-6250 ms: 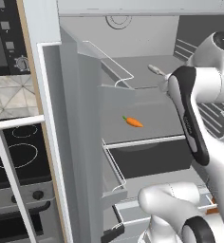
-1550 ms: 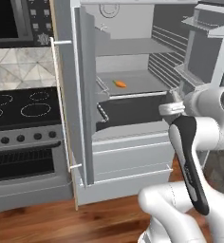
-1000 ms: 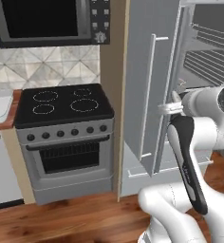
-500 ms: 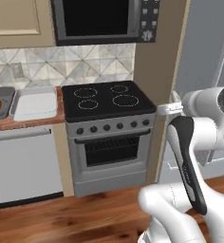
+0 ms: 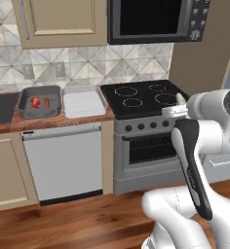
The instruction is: Place one carrot and one fish in each tupperware on the nearby counter, to pack two identical lunches.
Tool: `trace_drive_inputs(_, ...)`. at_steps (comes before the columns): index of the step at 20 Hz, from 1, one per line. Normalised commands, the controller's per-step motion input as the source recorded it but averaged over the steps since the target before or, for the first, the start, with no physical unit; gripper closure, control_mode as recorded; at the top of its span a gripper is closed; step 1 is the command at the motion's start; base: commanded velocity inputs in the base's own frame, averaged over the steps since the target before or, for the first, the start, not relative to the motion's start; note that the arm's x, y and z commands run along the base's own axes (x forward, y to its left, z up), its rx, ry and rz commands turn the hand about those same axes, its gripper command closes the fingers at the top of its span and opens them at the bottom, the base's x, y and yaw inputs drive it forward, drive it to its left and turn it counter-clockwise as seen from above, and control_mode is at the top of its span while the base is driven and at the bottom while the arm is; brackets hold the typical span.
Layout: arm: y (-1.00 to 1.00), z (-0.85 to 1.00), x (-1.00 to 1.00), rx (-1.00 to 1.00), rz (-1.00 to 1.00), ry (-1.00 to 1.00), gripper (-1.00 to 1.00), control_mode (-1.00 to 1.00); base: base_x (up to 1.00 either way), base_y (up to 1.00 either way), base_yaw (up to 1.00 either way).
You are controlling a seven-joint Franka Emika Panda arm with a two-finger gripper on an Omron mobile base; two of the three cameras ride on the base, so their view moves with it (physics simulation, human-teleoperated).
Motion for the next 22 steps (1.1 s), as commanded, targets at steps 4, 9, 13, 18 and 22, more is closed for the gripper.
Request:
trace_drive_inputs(4,0.0,0.0,0.0,0.0,0.0,0.0,1.0,1.0,0.73,0.78,0.0)
trace_drive_inputs(9,0.0,0.0,0.0,0.0,0.0,0.0,1.0,1.0,1.0,0.52,0.0)
trace_drive_inputs(13,0.0,0.0,0.0,0.0,0.0,0.0,1.0,1.0,0.98,0.49,0.0)
trace_drive_inputs(18,0.0,0.0,0.0,0.0,0.0,0.0,1.0,1.0,0.72,0.47,-0.01)
trace_drive_inputs(22,0.0,0.0,0.0,0.0,0.0,0.0,1.0,1.0,0.54,0.39,-0.03)
